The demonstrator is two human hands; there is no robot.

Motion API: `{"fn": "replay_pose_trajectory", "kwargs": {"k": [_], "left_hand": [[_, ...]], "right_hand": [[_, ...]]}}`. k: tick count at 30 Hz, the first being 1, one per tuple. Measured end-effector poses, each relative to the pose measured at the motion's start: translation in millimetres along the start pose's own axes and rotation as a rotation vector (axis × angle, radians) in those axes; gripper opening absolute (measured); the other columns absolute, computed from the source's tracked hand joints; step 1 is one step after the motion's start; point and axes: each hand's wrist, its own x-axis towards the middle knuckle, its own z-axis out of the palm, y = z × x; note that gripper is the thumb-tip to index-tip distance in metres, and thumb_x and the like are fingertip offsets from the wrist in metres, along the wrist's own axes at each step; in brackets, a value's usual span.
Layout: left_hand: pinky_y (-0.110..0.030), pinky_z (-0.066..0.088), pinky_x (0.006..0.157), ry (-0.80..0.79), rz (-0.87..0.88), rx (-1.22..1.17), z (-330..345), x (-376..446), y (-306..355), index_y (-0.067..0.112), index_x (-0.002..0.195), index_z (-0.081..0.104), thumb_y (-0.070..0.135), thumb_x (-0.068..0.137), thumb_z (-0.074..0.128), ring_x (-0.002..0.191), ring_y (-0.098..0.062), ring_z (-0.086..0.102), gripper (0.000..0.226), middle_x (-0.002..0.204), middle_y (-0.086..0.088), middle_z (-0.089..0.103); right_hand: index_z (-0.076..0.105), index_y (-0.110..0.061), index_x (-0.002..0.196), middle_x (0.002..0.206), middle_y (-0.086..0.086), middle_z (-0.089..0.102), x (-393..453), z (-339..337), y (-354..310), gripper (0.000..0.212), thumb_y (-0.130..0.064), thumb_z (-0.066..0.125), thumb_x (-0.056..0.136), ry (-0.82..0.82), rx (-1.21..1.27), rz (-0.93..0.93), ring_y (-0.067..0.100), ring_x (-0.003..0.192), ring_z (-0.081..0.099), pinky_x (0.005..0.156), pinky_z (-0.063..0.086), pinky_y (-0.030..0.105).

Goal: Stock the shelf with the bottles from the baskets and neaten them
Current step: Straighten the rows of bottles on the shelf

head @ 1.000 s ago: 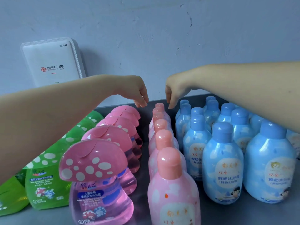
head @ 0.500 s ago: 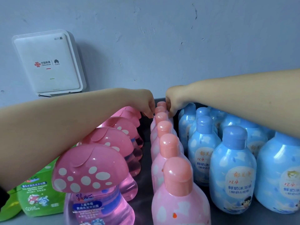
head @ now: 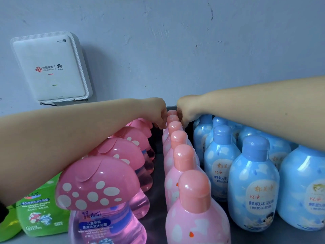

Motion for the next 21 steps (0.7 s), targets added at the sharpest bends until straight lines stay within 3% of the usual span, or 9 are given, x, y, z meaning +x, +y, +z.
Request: {"fn": "replay_pose_trajectory", "kwargs": {"k": [7,13,15,17,21], "left_hand": [[-0.005,0.029,0.034,-0.003,-0.03,-0.023,-0.2,-3.1,0.5,0.02,0.054,0.052,0.012,0.08,0.067,0.032,0.005,0.044,0.031,0.031,0.015,0.045],[-0.004,0.029,0.035,-0.016,-0.032,-0.061,-2.1,-6.0,0.8,0.015,0.061,0.06,0.013,0.081,0.067,0.033,0.005,0.045,0.02,0.035,0.013,0.049],[-0.004,0.034,0.041,0.007,-0.028,-0.089,-7.1,-7.3,-0.5,0.011,0.079,0.072,0.016,0.08,0.069,0.042,0.005,0.051,0.006,0.05,0.014,0.058],[-0.007,0.041,0.054,0.021,-0.03,-0.117,-15.5,-9.1,-2.8,0.01,0.09,0.075,0.017,0.081,0.068,0.056,0.004,0.058,0.014,0.066,0.012,0.066],[-0.015,0.047,0.07,0.101,-0.058,-0.145,-36.7,-18.7,-3.2,0.009,0.081,0.073,0.019,0.084,0.065,0.051,0.007,0.061,0.014,0.053,0.016,0.065]], "right_hand": [[0.05,-0.014,0.072,0.068,-0.001,0.047,2.1,1.4,0.8,0.026,-0.03,0.069,0.08,0.001,-0.015,-0.013,0.022,0.078,0.049,0.053,0.036,0.023],[0.055,-0.012,0.076,0.068,-0.002,0.046,2.2,-0.6,-2.0,0.024,-0.032,0.067,0.083,-0.013,-0.077,-0.012,0.02,0.071,0.048,0.051,0.034,0.023],[0.061,-0.011,0.083,0.075,0.0,0.053,1.5,-5.6,-1.6,0.024,-0.034,0.068,0.082,-0.01,-0.101,-0.013,0.02,0.072,0.05,0.052,0.037,0.024],[0.066,-0.008,0.101,0.089,0.003,0.06,-1.9,-14.3,-0.6,0.033,-0.034,0.07,0.081,0.003,-0.109,-0.006,0.022,0.08,0.054,0.058,0.041,0.025],[0.068,-0.011,0.107,0.097,0.0,0.062,-21.3,-44.6,6.7,0.035,-0.033,0.071,0.08,0.101,-0.05,-0.033,0.016,0.086,0.053,0.066,0.041,0.024]]}}
